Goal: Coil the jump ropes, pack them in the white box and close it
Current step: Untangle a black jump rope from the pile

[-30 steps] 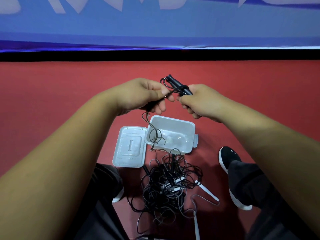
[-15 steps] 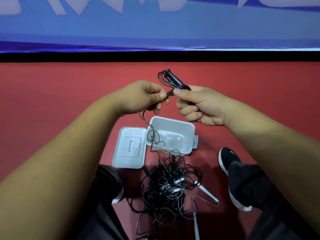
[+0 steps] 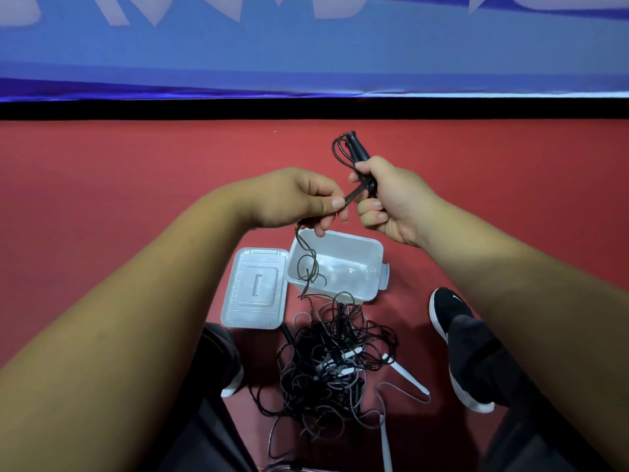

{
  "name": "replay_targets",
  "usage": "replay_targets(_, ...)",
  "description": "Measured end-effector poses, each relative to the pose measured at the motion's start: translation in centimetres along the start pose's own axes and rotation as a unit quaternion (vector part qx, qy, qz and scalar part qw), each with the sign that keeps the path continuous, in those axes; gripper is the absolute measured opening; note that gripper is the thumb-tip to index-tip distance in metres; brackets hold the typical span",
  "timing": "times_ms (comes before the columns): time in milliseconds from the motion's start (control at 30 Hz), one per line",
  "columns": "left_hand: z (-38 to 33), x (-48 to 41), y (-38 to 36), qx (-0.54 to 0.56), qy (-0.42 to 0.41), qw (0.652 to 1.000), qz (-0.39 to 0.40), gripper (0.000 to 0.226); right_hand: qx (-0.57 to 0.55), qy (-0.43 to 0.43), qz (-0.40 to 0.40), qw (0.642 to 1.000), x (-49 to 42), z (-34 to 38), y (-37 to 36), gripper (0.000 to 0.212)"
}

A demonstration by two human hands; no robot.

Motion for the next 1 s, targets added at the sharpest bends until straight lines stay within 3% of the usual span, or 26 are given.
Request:
replay_targets(433,1.2,-0.2,0.8,-0.049,0.074,0.996,-0.004,0.02,0.018,-0.005,0.038,0.999,-0.1,0.5,0.3,0.021)
replay_targets(633,2.3,-0.4,0.9,-0.136,0.131,0.982,0.011,0.021,-0.003,-0.024,0.056,0.998,0.0,0.5,0.0,0.02)
replay_targets(733,2.9,-0.5,0.9,-0.171,0.147,0.974,-0.021,0.02,0.023,-0.035,0.08,0.996,0.4,0.7,-0.3,0.02)
replay_targets(900,3.1,-0.4,0.8,-0.053,0.126,0.99,-0.045,0.025,0.037,-0.008,0.108,0.993,1.3,1.6,-0.4,0.029)
replay_targets(1000,3.5,-0.4,1.2,-0.023,0.118,0.991,-0.058,0.023,0.06,0.004,0.114,0.992,1.8,1.7,-0.3,0.018)
Point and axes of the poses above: each hand's wrist, its own x-axis away from the middle knuckle, its own y-axis out of the back of the hand, z = x × y, the point moved 4 cm from there along -x, towards the middle knuckle, and after that the axes turned 4 degrees about z, right-handed, at the moved point
